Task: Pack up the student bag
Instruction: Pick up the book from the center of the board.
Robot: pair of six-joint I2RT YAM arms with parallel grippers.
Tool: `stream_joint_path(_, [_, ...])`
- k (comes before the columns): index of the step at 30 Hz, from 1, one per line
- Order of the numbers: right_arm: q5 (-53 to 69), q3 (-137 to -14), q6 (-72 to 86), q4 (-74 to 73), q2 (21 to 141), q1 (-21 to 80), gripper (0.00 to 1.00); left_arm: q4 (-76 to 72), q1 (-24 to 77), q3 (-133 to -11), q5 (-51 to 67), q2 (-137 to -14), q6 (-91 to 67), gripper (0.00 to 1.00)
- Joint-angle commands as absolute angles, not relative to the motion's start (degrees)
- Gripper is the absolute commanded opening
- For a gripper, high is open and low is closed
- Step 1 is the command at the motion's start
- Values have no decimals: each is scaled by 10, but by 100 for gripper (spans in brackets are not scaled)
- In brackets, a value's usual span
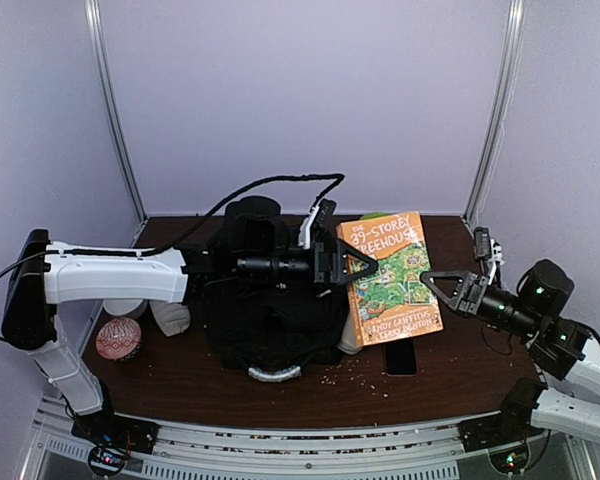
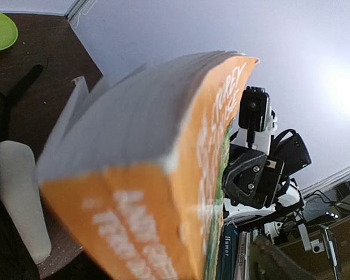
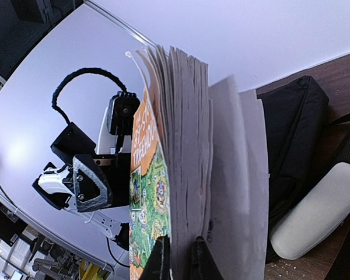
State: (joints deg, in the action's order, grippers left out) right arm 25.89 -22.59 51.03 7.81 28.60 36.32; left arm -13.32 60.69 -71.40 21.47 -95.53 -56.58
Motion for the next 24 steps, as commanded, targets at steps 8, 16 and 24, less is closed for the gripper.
stream_joint_path(8, [251, -274, 474, 132, 302, 403, 0, -257, 601, -713, 250, -956, -591, 2])
stream_joint_path(16, [221, -268, 510, 112, 266, 409, 85, -323, 571, -628, 146, -864, -585, 0])
stream_joint_path(24, [177, -252, 590, 248, 353, 492, 100, -422, 568, -607, 80, -809, -576, 0])
